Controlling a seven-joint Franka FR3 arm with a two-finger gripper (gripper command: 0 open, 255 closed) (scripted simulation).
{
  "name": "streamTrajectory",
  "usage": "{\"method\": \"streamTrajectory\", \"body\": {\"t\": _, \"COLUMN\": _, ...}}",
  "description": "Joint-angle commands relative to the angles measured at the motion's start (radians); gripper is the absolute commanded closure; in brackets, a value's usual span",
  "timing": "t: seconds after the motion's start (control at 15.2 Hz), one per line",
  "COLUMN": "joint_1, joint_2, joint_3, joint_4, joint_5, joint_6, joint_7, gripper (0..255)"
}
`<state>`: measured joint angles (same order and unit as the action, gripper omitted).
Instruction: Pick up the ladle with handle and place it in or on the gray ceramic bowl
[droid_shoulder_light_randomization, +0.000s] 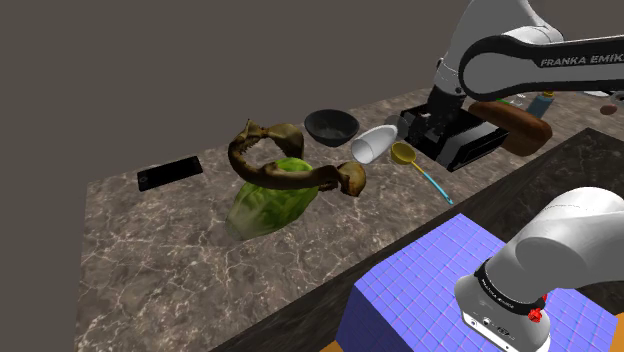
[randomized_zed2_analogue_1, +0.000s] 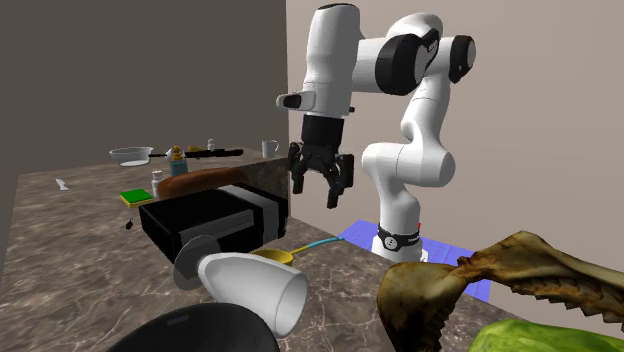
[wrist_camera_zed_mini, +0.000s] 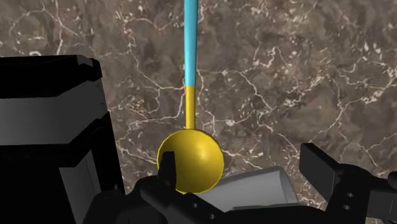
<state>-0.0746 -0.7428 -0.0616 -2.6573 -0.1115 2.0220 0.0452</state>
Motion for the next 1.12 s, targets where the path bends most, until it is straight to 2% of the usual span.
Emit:
{"method": "streamTrajectory", "body": {"t": 0.0, "joint_1": -0.015, "joint_2": 0.042, "joint_3": -0.021, "joint_4": -0.039, "joint_5": -0.010, "joint_6": 0.077, "joint_7": -0.005, "gripper": 0}}
{"method": "streamTrajectory", "body": {"t": 0.4, "joint_1": -0.055, "joint_2": 0.197, "joint_3": -0.083, "joint_4": -0.122, "joint_5": -0.036, "joint_6": 0.293, "joint_7": -0.021, "gripper": 0}}
{"method": "streamTrajectory", "body": {"t": 0.86, "joint_1": -0.058, "joint_2": 0.287, "joint_3": -0.094, "joint_4": -0.161, "joint_5": -0.044, "joint_6": 0.422, "joint_7": -0.019, "gripper": 0}}
{"method": "streamTrajectory", "body": {"t": 1.06, "joint_1": -0.058, "joint_2": 0.295, "joint_3": -0.094, "joint_4": -0.164, "joint_5": -0.045, "joint_6": 0.433, "joint_7": -0.019, "gripper": 0}}
